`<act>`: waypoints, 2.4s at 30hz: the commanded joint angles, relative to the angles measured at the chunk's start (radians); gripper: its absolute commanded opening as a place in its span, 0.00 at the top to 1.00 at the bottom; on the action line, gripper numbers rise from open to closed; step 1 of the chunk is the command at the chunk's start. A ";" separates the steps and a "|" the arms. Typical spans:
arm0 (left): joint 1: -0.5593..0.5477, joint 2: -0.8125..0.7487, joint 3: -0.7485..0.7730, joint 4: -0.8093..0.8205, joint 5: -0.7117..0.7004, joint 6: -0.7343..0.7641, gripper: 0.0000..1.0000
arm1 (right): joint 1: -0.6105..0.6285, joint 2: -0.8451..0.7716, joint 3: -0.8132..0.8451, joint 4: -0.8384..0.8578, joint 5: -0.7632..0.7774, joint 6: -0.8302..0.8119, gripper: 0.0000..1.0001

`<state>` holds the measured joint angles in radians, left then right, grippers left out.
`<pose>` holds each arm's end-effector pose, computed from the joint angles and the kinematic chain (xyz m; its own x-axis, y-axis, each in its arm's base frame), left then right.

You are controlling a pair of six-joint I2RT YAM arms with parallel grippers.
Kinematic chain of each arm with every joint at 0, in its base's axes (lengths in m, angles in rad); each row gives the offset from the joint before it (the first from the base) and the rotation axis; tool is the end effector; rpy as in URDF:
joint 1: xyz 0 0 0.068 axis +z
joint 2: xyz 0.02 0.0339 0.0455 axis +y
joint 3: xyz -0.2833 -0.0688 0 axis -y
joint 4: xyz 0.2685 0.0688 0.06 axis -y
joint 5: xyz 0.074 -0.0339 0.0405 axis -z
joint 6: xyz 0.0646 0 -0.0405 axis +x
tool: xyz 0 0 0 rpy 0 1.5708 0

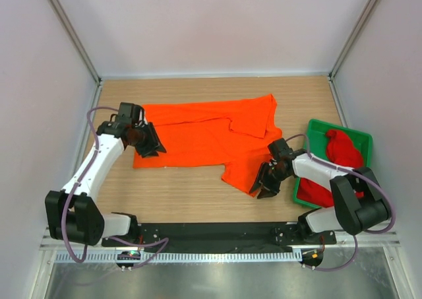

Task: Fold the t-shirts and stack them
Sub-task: Fold the tshirt

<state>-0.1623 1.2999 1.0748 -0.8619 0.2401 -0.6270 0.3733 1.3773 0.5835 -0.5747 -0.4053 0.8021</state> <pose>0.2767 -0.0609 0.2640 -0.8636 -0.4361 -0.2532 -0.2971 0.8457 -0.4434 0.1987 0.1052 0.1115 -0.9281 0.3460 0.1380 0.3714 0.8316 0.4129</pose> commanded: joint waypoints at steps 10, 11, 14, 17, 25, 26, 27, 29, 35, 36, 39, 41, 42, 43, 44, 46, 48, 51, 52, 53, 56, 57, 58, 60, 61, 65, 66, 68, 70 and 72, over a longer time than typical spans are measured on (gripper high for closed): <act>0.101 -0.059 -0.035 -0.011 0.028 0.021 0.63 | 0.007 0.077 -0.008 0.012 0.125 -0.035 0.73; 0.113 -0.066 -0.045 -0.006 0.033 0.018 0.63 | 0.009 0.080 -0.010 0.013 0.125 -0.041 0.76; 0.156 -0.074 -0.059 -0.003 0.015 0.004 0.58 | 0.007 0.080 -0.007 -0.010 0.131 -0.070 0.84; 0.233 -0.074 -0.084 -0.005 0.010 -0.039 0.53 | 0.007 0.043 -0.005 -0.043 0.148 -0.081 0.97; 0.431 -0.056 -0.220 0.078 0.036 -0.131 0.47 | 0.009 -0.073 -0.004 -0.132 0.111 -0.141 0.99; 0.443 -0.048 -0.231 0.093 0.042 -0.144 0.47 | 0.007 -0.078 0.001 -0.145 0.105 -0.145 0.99; 0.446 -0.034 -0.237 0.118 0.038 -0.149 0.47 | 0.007 -0.083 0.007 -0.146 0.099 -0.155 0.99; 0.446 0.022 -0.239 0.136 0.031 -0.158 0.47 | 0.007 -0.095 0.006 -0.152 0.092 -0.158 0.99; 0.445 0.131 -0.220 0.196 0.001 -0.195 0.53 | 0.007 -0.110 -0.005 -0.157 0.083 -0.169 0.99; 0.446 0.139 -0.219 0.201 -0.022 -0.201 0.54 | 0.007 -0.109 -0.005 -0.155 0.079 -0.172 0.99; 0.448 0.163 -0.222 0.215 -0.056 -0.200 0.53 | 0.007 -0.115 -0.002 -0.154 0.077 -0.172 0.99; 0.452 0.179 -0.220 0.215 -0.064 -0.200 0.53 | 0.007 -0.123 -0.002 -0.157 0.080 -0.170 0.99; 0.452 0.193 -0.220 0.222 -0.065 -0.198 0.52 | 0.007 -0.124 -0.001 -0.155 0.082 -0.170 0.99; 0.455 0.202 -0.220 0.224 -0.074 -0.192 0.52 | 0.007 -0.124 -0.002 -0.159 0.083 -0.170 0.99; 0.458 0.209 -0.220 0.227 -0.078 -0.189 0.51 | 0.006 -0.124 0.001 -0.157 0.083 -0.169 0.99; 0.466 0.236 -0.222 0.244 -0.064 -0.180 0.50 | 0.007 -0.124 -0.001 -0.162 0.085 -0.167 0.99; 0.472 0.269 -0.217 0.270 -0.055 -0.174 0.51 | 0.007 -0.126 0.006 -0.166 0.088 -0.165 0.99; 0.475 0.306 -0.207 0.273 -0.050 -0.154 0.52 | 0.006 -0.129 0.009 -0.171 0.094 -0.165 0.99; 0.477 0.320 -0.204 0.274 -0.053 -0.151 0.52 | 0.006 -0.129 0.007 -0.171 0.095 -0.164 0.99; 0.481 0.322 -0.204 0.281 -0.055 -0.149 0.52 | 0.006 -0.129 0.009 -0.174 0.094 -0.165 0.99; 0.484 0.325 -0.191 0.282 -0.062 -0.136 0.58 | 0.006 -0.145 0.007 -0.186 0.103 -0.159 0.99; 0.486 0.328 -0.185 0.275 -0.062 -0.131 0.61 | 0.006 -0.152 0.009 -0.197 0.105 -0.158 0.99; 0.486 0.326 -0.182 0.271 -0.062 -0.128 0.64 | 0.004 -0.159 0.010 -0.201 0.109 -0.159 0.99; 0.486 0.322 -0.187 0.265 -0.056 -0.117 0.68 | 0.006 -0.179 0.015 -0.214 0.121 -0.155 0.99; 0.484 0.317 -0.188 0.262 -0.055 -0.114 0.70 | 0.006 -0.184 0.015 -0.220 0.123 -0.152 0.99; 0.486 0.279 -0.216 0.242 -0.056 -0.097 0.85 | 0.004 -0.205 0.018 -0.234 0.128 -0.141 0.99; 0.486 0.268 -0.231 0.238 -0.056 -0.096 0.87 | 0.004 -0.211 0.016 -0.240 0.128 -0.138 0.99; 0.486 0.234 -0.248 0.222 -0.058 -0.097 0.99 | 0.006 -0.233 0.013 -0.249 0.128 -0.127 0.99; 0.486 0.210 -0.272 0.209 -0.062 -0.100 1.00 | 0.006 -0.257 0.012 -0.266 0.129 -0.121 0.99; 0.486 0.174 -0.303 0.192 -0.065 -0.106 1.00 | 0.006 -0.279 -0.002 -0.264 0.112 -0.104 0.99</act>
<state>0.3164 1.5391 0.8066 -0.6415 0.1944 -0.7437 0.3775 1.1416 0.5743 -0.8055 -0.2909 0.6651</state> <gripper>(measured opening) 0.009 0.039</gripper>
